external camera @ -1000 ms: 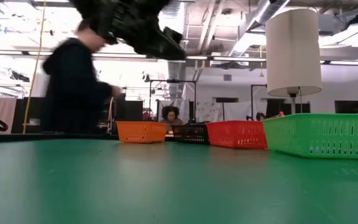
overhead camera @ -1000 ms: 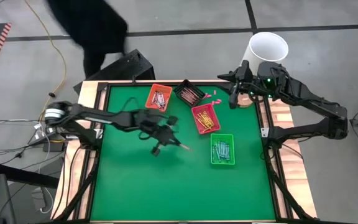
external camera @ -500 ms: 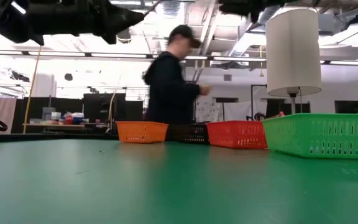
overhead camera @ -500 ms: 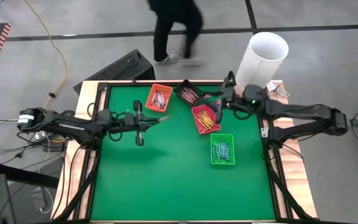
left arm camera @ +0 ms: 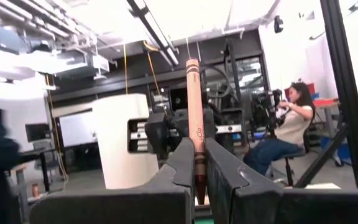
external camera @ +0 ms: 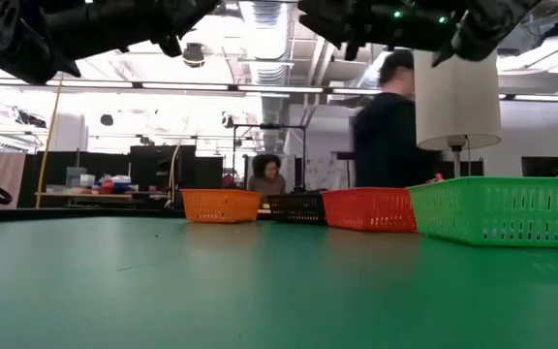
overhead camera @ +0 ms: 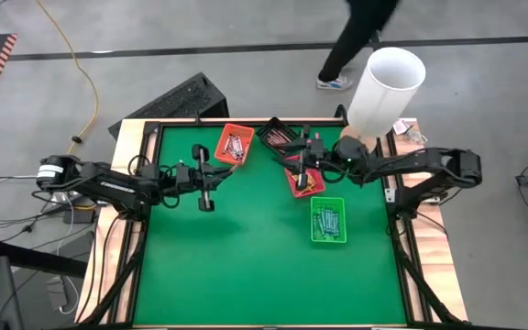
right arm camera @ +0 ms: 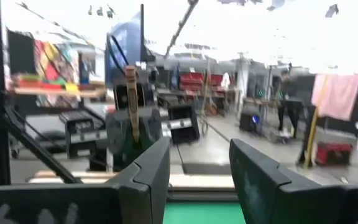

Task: Sort crayons
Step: Put the brown crayon into the black bin

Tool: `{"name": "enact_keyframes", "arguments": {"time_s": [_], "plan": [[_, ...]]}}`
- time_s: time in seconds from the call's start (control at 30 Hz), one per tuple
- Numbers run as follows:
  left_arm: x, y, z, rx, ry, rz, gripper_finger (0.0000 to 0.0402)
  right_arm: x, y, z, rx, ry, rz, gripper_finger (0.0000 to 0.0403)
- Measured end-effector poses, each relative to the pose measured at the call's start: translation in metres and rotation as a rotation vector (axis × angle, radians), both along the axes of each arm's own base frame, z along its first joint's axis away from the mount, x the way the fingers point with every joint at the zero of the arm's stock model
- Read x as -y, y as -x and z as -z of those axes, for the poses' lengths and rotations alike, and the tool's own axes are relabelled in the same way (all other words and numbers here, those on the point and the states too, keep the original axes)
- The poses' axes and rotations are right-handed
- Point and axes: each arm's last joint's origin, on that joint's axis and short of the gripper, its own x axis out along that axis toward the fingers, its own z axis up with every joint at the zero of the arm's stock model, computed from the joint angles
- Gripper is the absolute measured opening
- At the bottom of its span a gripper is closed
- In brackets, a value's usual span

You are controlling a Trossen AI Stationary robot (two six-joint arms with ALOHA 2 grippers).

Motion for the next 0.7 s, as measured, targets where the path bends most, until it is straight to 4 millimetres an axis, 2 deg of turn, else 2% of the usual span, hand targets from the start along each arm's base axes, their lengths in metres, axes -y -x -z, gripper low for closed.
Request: {"name": "enact_keyframes", "arguments": {"time_s": [0.2,0.47,0.7], "plan": [[-0.001,-0.006,0.007,0.041,-0.009,-0.005,0.0002,0.002,-0.018,0.002,-0.011,0.002,-0.025,0.0183],[-0.002,-0.019,0.010,0.027,-0.009,-0.008,0.0002,-0.008,-0.047,-0.006,-0.002,0.057,-0.063,0.0224],[-0.002,-0.022,0.012,0.016,-0.012,-0.010,0.0002,-0.018,-0.065,-0.014,-0.001,0.074,-0.138,0.0228]]}}
